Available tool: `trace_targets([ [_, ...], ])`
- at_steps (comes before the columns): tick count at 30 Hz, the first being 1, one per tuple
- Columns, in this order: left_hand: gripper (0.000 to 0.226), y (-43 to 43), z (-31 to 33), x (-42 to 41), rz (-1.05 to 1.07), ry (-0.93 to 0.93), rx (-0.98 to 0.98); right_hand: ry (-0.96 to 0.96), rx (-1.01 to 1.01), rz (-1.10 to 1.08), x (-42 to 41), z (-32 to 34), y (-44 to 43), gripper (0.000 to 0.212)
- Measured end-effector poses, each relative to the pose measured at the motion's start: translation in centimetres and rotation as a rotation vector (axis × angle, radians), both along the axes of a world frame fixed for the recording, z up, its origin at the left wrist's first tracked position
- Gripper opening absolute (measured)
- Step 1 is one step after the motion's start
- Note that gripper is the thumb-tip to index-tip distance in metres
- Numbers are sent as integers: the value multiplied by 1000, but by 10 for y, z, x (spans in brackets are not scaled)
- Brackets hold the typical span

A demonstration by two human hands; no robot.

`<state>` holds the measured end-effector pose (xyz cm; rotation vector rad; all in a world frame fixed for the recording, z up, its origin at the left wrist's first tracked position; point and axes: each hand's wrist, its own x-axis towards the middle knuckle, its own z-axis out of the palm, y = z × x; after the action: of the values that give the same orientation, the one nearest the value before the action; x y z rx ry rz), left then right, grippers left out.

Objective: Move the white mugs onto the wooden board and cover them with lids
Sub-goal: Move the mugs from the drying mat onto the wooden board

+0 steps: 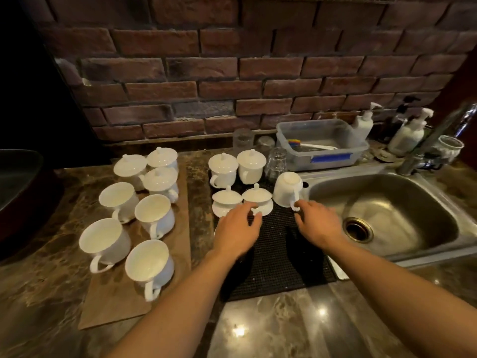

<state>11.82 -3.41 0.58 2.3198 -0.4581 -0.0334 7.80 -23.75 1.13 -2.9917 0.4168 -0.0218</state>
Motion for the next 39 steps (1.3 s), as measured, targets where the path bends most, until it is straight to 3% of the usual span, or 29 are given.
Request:
trace_targets([
  [5,35,-52,-26,8,-61,55,242,160,-298,191,26,-8,-28,38],
  [14,38,-102,-49,28,-54,10,295,286,-712,377,64,-29,-42,36],
  [21,37,-107,-53,24,-116,-135,406,266,-790,464,71,-40,-48,31],
  [25,48,-90,-73,-15,-81,-254,451,260,-791,474,71,-40,-50,30],
  [32,59,-71,-118,-70,-65,-90,516,240,-809,543,69,-41,-48,29],
  [39,63,-37,-127,-95,125,-41,501,247,-803,554,69,-43,-52,24],
])
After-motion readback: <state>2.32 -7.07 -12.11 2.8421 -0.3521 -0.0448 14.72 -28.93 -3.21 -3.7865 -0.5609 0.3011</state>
